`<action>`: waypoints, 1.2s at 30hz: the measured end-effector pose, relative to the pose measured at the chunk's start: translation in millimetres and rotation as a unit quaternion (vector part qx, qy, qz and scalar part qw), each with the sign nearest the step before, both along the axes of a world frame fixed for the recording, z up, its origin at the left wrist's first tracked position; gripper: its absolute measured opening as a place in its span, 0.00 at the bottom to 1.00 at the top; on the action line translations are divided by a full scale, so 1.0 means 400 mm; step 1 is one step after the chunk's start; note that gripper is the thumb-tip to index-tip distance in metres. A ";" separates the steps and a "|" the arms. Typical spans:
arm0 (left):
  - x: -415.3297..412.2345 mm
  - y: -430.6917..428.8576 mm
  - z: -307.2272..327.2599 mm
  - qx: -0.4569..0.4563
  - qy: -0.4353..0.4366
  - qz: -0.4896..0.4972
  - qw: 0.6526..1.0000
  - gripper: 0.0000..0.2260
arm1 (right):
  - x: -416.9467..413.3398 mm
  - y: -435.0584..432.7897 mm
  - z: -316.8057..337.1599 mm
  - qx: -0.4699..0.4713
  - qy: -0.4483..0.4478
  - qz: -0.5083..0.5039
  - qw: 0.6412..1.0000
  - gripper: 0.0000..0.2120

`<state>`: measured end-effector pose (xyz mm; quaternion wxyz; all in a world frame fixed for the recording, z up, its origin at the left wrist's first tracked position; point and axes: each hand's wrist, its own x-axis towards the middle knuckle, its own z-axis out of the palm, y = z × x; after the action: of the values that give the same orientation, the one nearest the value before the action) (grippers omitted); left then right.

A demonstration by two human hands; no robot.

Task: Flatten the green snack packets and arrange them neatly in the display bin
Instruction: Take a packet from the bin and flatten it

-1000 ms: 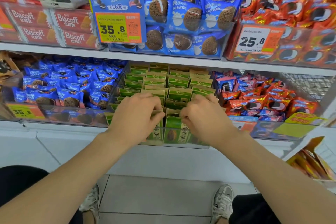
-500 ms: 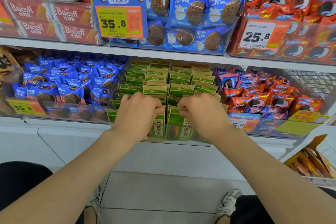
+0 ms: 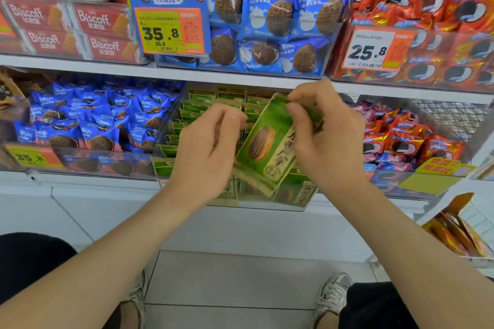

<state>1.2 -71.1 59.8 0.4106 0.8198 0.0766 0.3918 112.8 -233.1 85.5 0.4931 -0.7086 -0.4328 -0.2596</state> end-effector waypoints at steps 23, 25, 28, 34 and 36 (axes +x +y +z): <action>0.017 -0.089 0.000 -0.194 0.034 -0.092 0.976 0.17 | -0.083 0.039 -0.042 0.050 0.426 0.128 0.894 0.17; 0.015 -0.082 0.004 -0.176 0.039 -0.110 0.977 0.12 | -0.076 0.034 -0.041 0.052 0.392 0.103 0.913 0.18; 0.008 -0.071 0.010 -0.122 0.066 -0.136 0.981 0.13 | -0.071 0.026 -0.044 0.055 0.394 0.094 0.913 0.20; -0.007 -0.054 -0.010 -0.138 0.069 -0.145 0.977 0.12 | -0.104 0.011 -0.047 0.067 0.488 0.139 0.859 0.18; -0.012 -0.049 -0.013 -0.165 0.062 -0.132 0.975 0.12 | -0.112 0.005 -0.042 0.035 0.461 0.144 0.875 0.10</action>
<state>-3.7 -90.7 54.5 0.5829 0.7663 0.0565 0.2642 68.0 -231.2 68.7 0.6935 -0.6597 -0.2443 0.1556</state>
